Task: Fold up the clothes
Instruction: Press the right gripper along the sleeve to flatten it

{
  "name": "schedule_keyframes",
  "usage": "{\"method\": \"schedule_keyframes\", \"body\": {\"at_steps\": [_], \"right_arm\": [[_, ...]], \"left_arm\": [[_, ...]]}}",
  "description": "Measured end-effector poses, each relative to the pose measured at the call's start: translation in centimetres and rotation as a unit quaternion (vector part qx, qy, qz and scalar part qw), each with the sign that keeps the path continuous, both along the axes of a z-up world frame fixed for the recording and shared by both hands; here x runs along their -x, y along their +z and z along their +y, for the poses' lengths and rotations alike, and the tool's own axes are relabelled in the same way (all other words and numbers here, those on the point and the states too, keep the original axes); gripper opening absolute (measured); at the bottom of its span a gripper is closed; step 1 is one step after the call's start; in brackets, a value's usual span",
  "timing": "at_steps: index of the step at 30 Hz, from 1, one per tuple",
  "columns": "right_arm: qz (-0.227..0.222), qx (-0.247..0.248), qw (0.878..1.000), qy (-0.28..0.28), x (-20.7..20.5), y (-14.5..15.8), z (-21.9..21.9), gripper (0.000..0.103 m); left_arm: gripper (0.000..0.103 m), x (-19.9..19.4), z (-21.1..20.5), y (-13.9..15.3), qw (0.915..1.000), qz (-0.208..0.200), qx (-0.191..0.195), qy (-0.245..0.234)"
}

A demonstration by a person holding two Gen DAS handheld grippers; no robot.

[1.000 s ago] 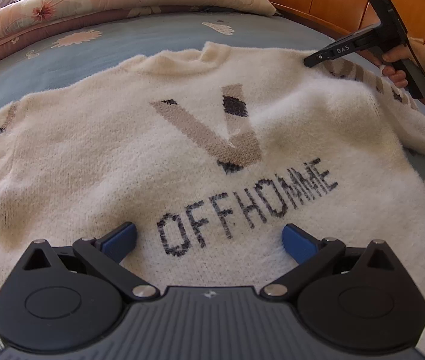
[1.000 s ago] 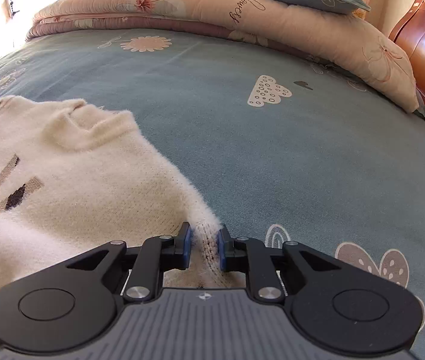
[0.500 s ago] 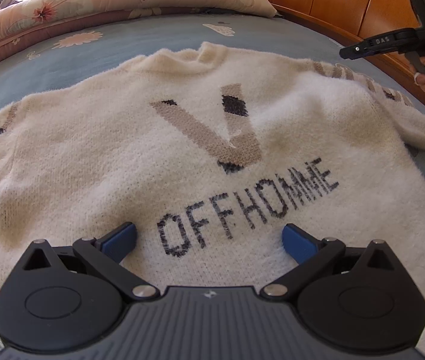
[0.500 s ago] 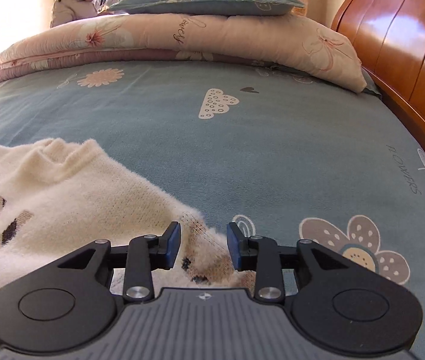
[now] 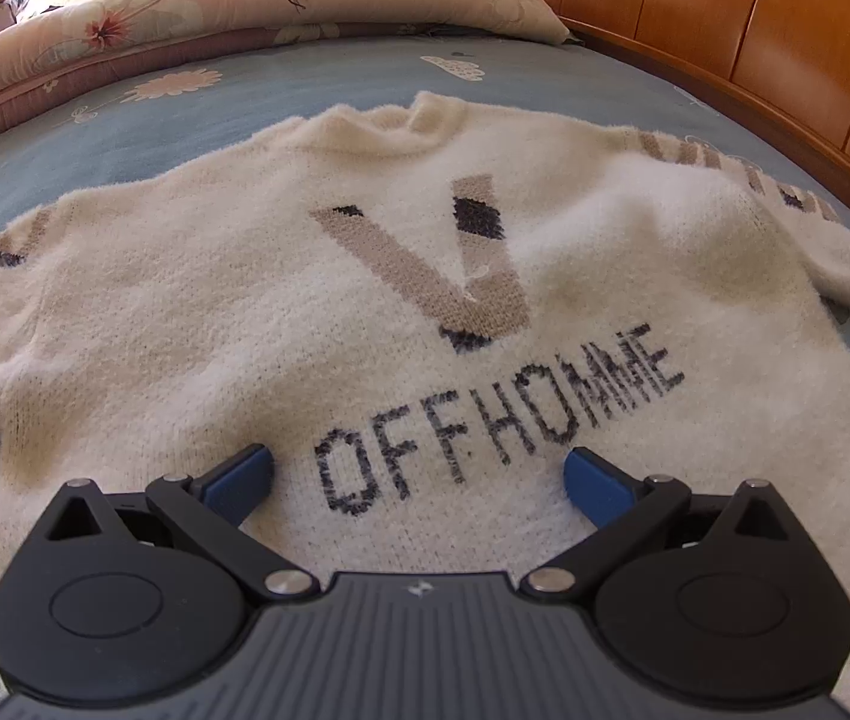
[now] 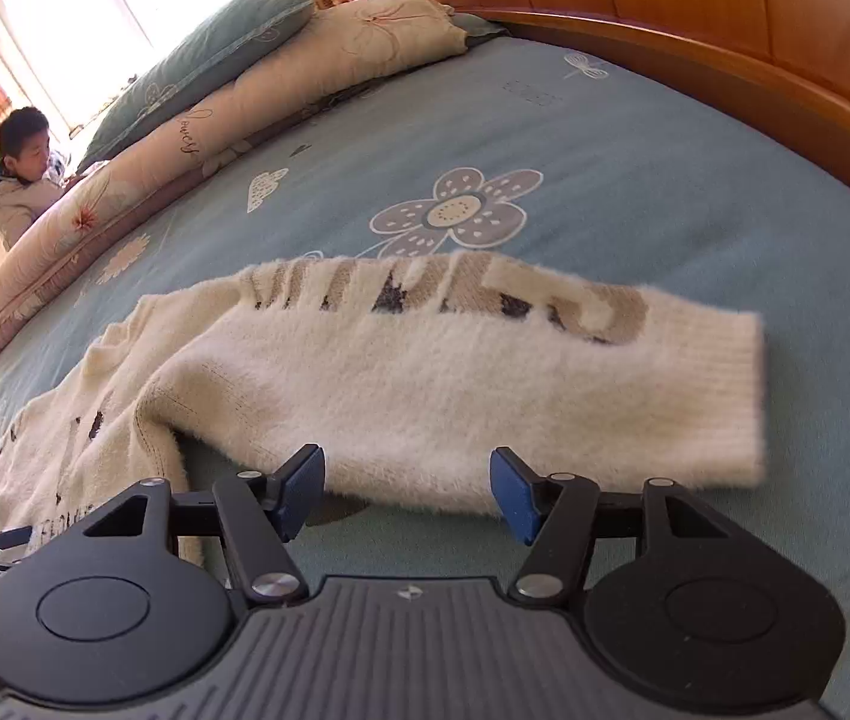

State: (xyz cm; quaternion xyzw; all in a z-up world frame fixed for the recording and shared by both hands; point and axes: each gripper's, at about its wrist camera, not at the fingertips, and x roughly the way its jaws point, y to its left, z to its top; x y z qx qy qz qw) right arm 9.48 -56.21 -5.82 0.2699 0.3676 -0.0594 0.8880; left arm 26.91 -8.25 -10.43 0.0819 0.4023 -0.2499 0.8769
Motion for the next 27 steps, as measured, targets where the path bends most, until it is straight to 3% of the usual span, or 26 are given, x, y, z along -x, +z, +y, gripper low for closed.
{"method": "schedule_keyframes", "body": {"at_steps": [7,14,17,19,21,27], "right_arm": [[-0.038,-0.087,0.992,-0.079,2.9,-4.1,-2.1,0.066],[-0.139,-0.186,0.955,-0.183,2.3,-7.4,-4.8,0.065],[-0.157,-0.169,0.953,-0.197,1.2,-7.6,-4.8,0.064],[-0.147,-0.146,0.958,-0.198,0.2,-7.4,-4.7,0.053],[-0.125,-0.121,0.965,-0.198,-0.6,-7.0,-5.0,0.029],[-0.117,-0.072,0.970,-0.199,-1.5,-4.9,-6.8,0.018]], "left_arm": [[0.102,0.0,-0.1,0.3,1.0000,0.008,-0.004,-0.004],[0.102,-0.1,-0.4,0.2,0.9999,0.009,-0.009,0.011],[0.102,-0.2,-0.4,0.3,0.9998,0.012,-0.010,0.010],[0.102,-0.3,-0.4,0.4,0.9998,0.016,-0.011,0.008],[0.102,-0.4,-0.5,0.4,0.9997,0.018,-0.014,0.007],[0.102,-0.3,-0.7,0.4,0.9997,0.017,-0.018,0.008]]}}
